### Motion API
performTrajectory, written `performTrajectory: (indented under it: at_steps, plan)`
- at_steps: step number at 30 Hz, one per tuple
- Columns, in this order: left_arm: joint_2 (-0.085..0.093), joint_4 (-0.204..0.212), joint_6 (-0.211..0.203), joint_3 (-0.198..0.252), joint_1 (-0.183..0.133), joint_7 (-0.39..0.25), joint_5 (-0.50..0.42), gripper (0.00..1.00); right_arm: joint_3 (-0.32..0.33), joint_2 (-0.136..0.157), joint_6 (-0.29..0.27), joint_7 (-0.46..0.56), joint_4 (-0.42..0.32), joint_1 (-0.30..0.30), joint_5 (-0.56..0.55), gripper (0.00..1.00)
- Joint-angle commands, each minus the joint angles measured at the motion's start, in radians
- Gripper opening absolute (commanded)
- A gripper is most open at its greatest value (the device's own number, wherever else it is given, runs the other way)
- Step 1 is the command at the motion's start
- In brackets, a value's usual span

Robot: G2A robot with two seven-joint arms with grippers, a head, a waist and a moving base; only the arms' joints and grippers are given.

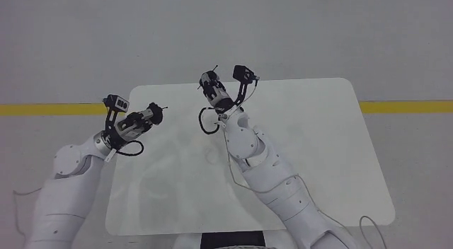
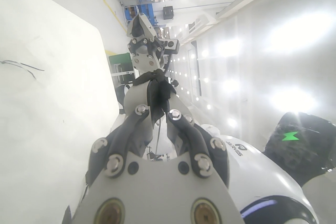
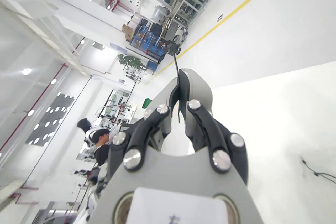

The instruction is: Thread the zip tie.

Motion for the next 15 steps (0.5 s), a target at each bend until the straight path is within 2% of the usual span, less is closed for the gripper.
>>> performTrajectory:
  at_steps: [1,4,13,15]
  plan:
    - [-0.005,0.004,0.0,0.002,-0.003,0.01,0.007,0.0,-0.004,0.002,-0.018,0.023,-0.008,-0.004,-0.001,0.0]
    - [-0.008,-0.004,0.0,-0.002,-0.01,0.012,0.056,0.0,-0.015,0.0,-0.025,0.028,-0.015,-0.008,0.0,0.0]
    - [-0.008,-0.004,0.0,-0.002,-0.01,0.012,0.056,0.0,-0.015,0.0,-0.025,0.028,-0.015,-0.008,0.0,0.0]
    - [-0.012,-0.018,0.008,0.02,-0.002,0.044,0.048,0.0,-0.018,0.0,-0.03,0.018,-0.024,-0.017,0.001,0.0]
